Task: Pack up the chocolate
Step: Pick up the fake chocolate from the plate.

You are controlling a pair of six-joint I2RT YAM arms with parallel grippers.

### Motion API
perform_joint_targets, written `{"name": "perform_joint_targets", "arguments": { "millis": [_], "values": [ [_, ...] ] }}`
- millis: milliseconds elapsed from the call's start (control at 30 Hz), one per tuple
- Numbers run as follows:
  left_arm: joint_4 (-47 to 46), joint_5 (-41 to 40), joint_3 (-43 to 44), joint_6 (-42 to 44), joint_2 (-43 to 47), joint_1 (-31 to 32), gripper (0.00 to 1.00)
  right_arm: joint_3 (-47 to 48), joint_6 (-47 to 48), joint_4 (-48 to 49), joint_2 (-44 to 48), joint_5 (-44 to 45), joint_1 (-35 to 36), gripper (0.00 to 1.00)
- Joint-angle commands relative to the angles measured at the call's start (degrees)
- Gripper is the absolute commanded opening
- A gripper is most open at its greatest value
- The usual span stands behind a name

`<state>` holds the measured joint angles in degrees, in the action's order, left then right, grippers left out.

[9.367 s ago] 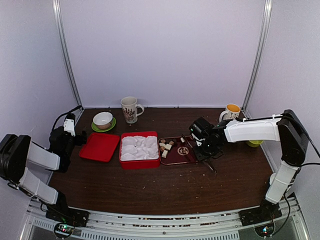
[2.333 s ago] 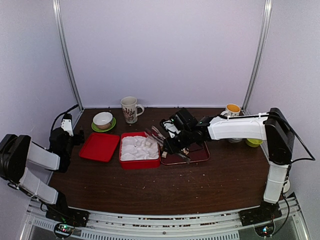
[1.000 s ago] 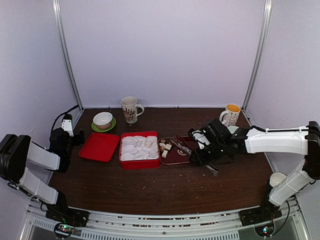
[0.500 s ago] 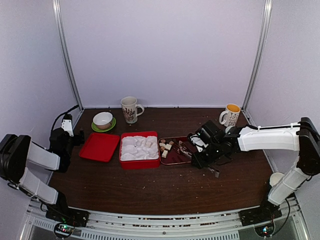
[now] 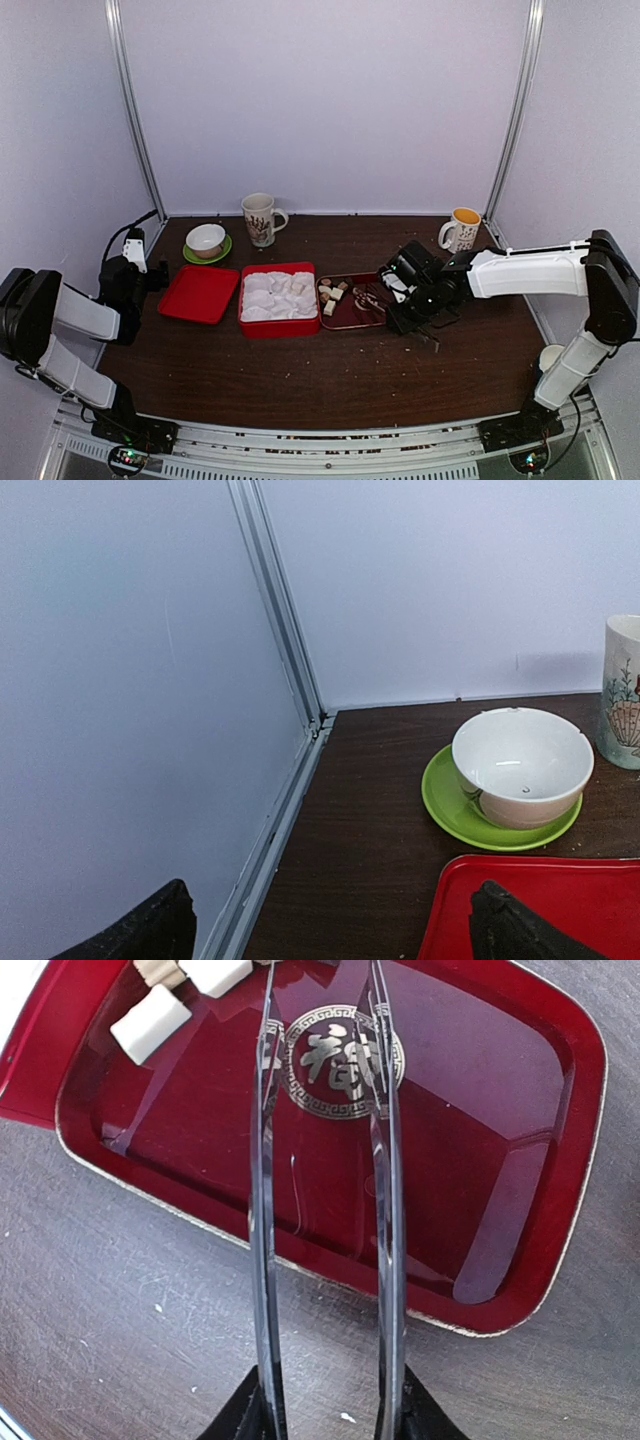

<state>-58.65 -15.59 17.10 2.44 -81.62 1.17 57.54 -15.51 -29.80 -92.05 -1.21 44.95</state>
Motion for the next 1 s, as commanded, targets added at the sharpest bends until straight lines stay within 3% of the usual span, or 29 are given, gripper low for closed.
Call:
{"name": "perform_joint_targets", "arguments": {
  "millis": [0,967],
  "values": [
    [-2.3,-0.4,0.6,-0.6,-0.2,-0.3,0.98,2.3,-0.7,0.0,-0.7,1.9,-0.6,0.38],
    [-2.3,-0.4,0.6,-0.6,-0.2,-0.3,0.98,14.1,0.0,-1.2,-11.9,1.7,-2.5,0.38]
  ]
}}
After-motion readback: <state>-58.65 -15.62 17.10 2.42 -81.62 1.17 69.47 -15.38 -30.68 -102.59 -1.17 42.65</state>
